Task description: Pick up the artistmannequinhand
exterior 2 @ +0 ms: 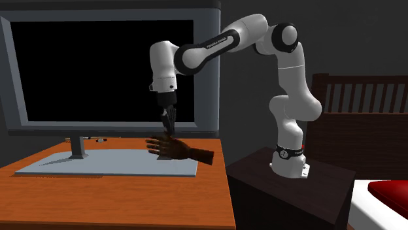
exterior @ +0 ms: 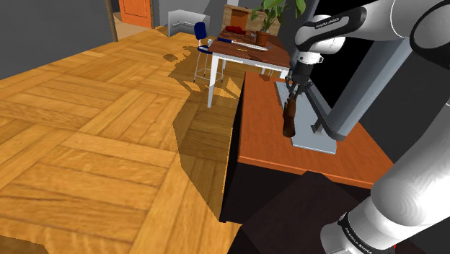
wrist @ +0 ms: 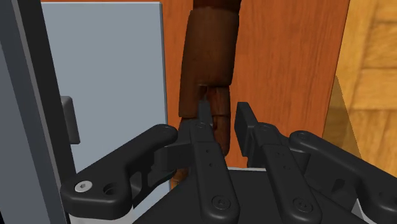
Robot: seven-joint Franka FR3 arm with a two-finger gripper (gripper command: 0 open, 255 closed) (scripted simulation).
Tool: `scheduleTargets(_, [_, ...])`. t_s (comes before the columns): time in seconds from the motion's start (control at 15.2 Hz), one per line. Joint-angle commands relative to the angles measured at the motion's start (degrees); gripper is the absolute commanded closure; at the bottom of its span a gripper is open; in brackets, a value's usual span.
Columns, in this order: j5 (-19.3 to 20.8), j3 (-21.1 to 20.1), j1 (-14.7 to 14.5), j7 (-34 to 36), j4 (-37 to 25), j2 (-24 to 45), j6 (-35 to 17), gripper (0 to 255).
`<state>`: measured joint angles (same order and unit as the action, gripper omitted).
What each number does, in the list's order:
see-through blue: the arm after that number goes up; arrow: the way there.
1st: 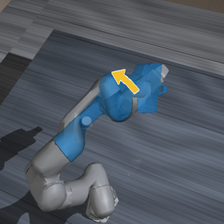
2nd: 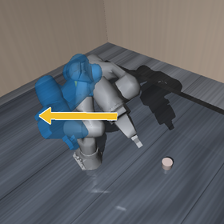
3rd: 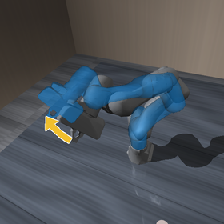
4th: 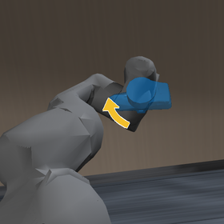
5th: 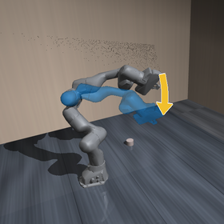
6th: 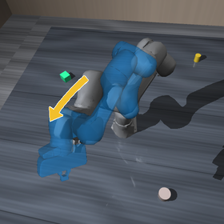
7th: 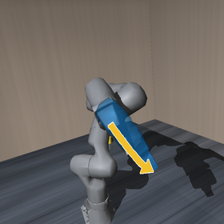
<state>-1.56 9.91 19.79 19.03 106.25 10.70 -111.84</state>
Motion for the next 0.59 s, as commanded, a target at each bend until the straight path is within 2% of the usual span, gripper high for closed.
scheduleTargets(0.0, [0.1, 0.0, 0.0, 0.0, -1.1, -0.5, 1.5, 255])
scheduleTargets(0.53, [0.3, 0.1, 0.0, 0.2, -4.4, -1.6, 5.9, 255])
